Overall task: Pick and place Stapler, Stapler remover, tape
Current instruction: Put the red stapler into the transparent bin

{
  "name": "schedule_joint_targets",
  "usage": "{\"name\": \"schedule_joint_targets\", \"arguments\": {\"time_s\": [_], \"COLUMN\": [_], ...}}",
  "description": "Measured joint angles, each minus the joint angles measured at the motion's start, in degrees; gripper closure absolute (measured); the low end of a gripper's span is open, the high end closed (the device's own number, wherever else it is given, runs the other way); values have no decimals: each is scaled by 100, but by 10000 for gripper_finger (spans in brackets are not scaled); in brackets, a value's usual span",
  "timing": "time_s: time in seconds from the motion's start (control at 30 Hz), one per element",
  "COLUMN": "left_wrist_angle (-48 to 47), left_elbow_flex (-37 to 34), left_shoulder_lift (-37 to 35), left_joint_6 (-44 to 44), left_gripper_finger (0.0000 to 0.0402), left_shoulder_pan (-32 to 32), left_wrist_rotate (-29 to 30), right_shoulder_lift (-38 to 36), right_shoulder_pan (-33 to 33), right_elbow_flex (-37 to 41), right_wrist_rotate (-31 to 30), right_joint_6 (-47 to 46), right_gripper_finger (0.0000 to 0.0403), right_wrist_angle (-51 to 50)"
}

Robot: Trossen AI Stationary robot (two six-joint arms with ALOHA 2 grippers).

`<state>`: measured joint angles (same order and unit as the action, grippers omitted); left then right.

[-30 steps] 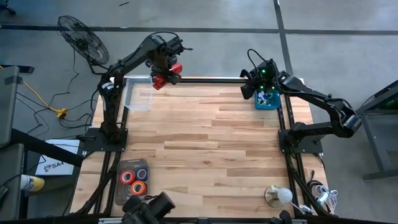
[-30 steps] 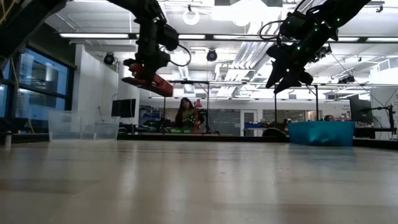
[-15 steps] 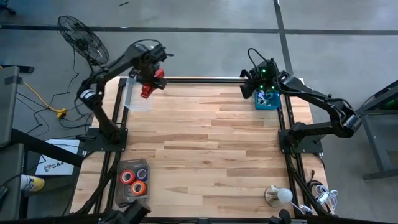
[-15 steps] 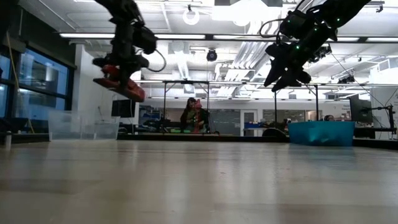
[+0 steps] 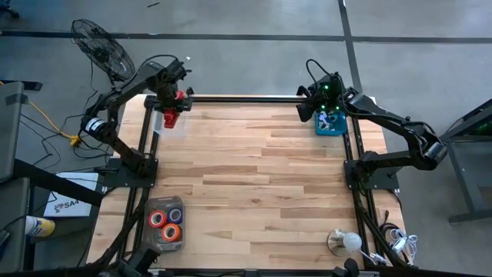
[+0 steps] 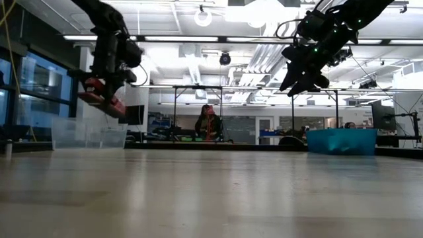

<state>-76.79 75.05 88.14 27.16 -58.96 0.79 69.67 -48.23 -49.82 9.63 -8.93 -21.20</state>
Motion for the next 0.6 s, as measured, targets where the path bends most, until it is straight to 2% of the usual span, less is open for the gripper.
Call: {"name": "schedule_joint_targets", "arguments": {"time_s": [0.27,0.6], "left_wrist_angle": [669,532], "left_elbow_flex": [-284,-286], "left_shoulder_lift": [7,7], "left_joint_6": [15,169], "left_gripper_finger": [203,203], "left_shoulder_pan": [-457,-444], "left_wrist_rotate": [-352,-482], "right_shoulder_lift": [0,0], "right_shoulder_pan": [-2,0], "right_elbow_flex": [0,0], "right_wrist_rotate": [2,2], "right_joint_6": [2,1], "right_gripper_finger": [199,199], "right_wrist_angle": [-3,5]}}
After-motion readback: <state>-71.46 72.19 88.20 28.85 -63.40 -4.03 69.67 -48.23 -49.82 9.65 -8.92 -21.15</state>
